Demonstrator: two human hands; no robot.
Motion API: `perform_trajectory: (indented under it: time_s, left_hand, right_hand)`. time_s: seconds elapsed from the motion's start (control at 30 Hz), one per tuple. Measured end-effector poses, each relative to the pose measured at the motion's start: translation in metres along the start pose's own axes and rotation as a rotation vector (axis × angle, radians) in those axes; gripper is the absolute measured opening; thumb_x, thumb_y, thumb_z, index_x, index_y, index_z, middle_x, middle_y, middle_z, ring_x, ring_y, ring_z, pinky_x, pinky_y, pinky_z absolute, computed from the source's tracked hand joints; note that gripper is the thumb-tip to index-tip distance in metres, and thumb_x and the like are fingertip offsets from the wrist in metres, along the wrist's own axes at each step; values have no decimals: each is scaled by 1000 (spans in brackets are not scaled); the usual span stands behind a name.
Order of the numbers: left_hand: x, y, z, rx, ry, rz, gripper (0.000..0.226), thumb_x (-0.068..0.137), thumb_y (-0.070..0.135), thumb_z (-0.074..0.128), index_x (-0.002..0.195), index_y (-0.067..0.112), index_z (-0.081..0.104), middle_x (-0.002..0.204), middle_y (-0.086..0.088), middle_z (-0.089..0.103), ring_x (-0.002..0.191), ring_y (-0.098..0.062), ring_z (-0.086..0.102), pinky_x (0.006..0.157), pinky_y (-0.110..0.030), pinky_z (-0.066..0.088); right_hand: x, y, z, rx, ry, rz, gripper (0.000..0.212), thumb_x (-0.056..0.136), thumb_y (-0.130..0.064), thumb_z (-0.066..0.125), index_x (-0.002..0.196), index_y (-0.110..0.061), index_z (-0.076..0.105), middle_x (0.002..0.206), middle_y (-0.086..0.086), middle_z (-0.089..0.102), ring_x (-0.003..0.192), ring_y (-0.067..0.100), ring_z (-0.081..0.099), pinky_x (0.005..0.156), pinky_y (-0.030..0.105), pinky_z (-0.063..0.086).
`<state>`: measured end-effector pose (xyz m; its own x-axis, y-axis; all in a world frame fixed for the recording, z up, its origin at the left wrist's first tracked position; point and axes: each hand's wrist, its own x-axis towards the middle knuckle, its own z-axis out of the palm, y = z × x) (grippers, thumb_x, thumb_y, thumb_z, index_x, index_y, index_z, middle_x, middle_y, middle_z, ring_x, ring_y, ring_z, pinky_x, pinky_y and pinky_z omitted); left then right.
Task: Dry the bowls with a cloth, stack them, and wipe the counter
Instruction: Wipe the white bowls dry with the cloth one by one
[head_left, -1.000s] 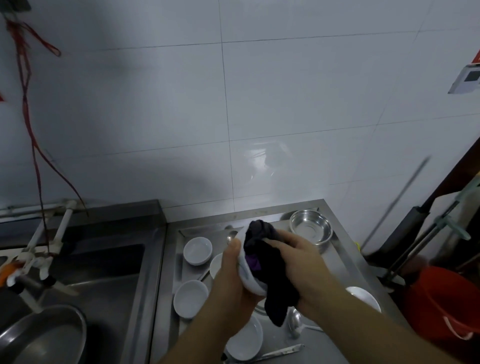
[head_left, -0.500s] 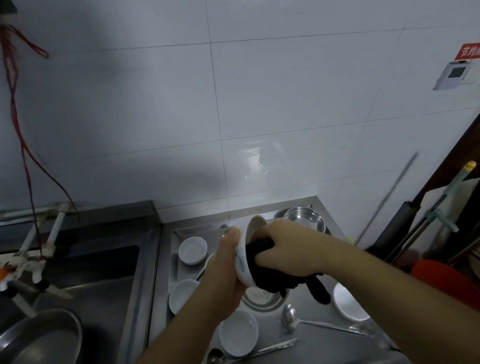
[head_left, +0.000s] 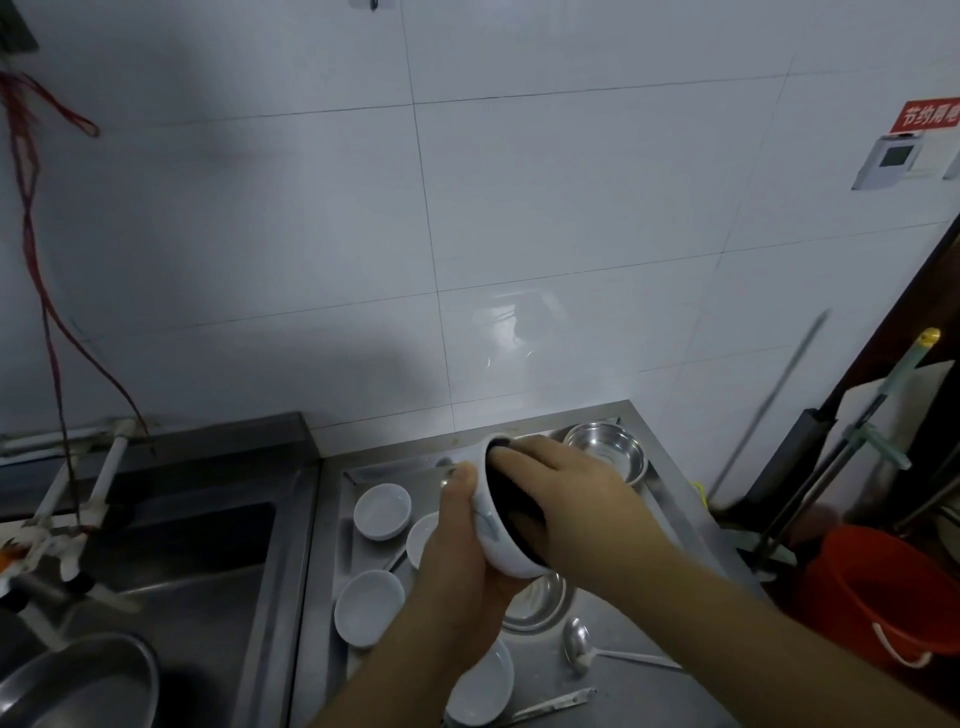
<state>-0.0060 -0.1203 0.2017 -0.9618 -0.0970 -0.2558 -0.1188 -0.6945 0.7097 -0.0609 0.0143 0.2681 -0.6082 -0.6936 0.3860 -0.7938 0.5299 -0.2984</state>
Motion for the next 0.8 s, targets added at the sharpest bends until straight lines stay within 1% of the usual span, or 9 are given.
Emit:
perform_trajectory:
  time_s: [0.07, 0.17, 0.3, 0.4, 0.5, 0.53, 0.63, 0.73, 0.8]
  left_hand:
    - [1, 0, -2, 55, 9, 6, 76, 60, 72, 85, 110, 14, 81, 114, -14, 80, 107, -31, 77, 89, -48, 61]
    - [1, -3, -3, 174, 52, 29, 70, 62, 65, 86, 113, 17, 78, 107, -8, 82, 98, -24, 80, 76, -38, 63]
    - [-6, -4, -3, 382, 10, 150, 85, 79, 70, 78, 140, 12, 62, 131, -20, 71, 124, -36, 68, 99, -48, 56]
    - [-9, -4, -8, 453, 3, 205, 76, 92, 65, 69, 146, 13, 56, 136, -25, 65, 129, -45, 62, 108, -63, 49]
    - [-9, -2, -6, 473, -69, 205, 85, 95, 62, 63, 151, 1, 44, 137, -38, 57, 129, -60, 54, 108, -78, 39]
    - [-10, 2, -4, 481, -81, 198, 86, 93, 63, 65, 152, 4, 44, 138, -35, 58, 129, -58, 55, 107, -77, 41]
    - [-7, 6, -14, 620, -86, 246, 77, 82, 68, 71, 149, 39, 50, 139, -3, 66, 127, -31, 66, 102, -56, 57]
    - [-5, 13, -25, 827, -139, 275, 72, 78, 59, 71, 145, 60, 45, 135, 15, 63, 120, -18, 67, 92, -38, 63]
    - [-5, 21, -23, 988, -166, 261, 79, 78, 57, 73, 149, 63, 37, 140, 21, 54, 120, -14, 63, 92, -39, 64]
  right_hand:
    - [4, -1, -6, -86, -182, 48, 42, 94, -27, 66, 135, -28, 60, 126, -2, 68, 108, 24, 67, 86, 42, 59]
    - [9, 3, -15, 77, -423, 169, 21, 92, -29, 59, 113, -30, 64, 91, -8, 69, 84, 17, 69, 76, 37, 60]
    - [3, 14, -24, 665, -607, 514, 27, 88, -34, 60, 111, -31, 74, 92, 0, 77, 77, 16, 76, 68, 34, 63]
    - [-11, 16, -16, 1189, -429, 824, 24, 92, -25, 66, 111, -23, 80, 97, 15, 79, 80, 30, 77, 66, 39, 62]
    - [-17, 9, -1, 1468, -204, 1001, 34, 86, -25, 71, 110, -3, 80, 116, 28, 74, 107, 44, 74, 96, 52, 61]
    - [-16, 4, 4, 1526, -154, 1042, 43, 80, -28, 73, 110, 1, 79, 119, 31, 73, 112, 46, 72, 99, 53, 59]
    - [-14, -4, 8, 1581, -59, 1131, 46, 72, -31, 74, 104, 1, 81, 114, 29, 75, 103, 45, 75, 84, 51, 65]
    - [-14, 4, 7, 1578, -40, 1231, 42, 85, -37, 69, 103, -1, 80, 104, 19, 77, 94, 39, 76, 94, 52, 60]
    - [-13, 11, 4, 1586, -65, 1212, 53, 80, -54, 76, 99, -5, 83, 101, 19, 78, 92, 38, 77, 97, 52, 58]
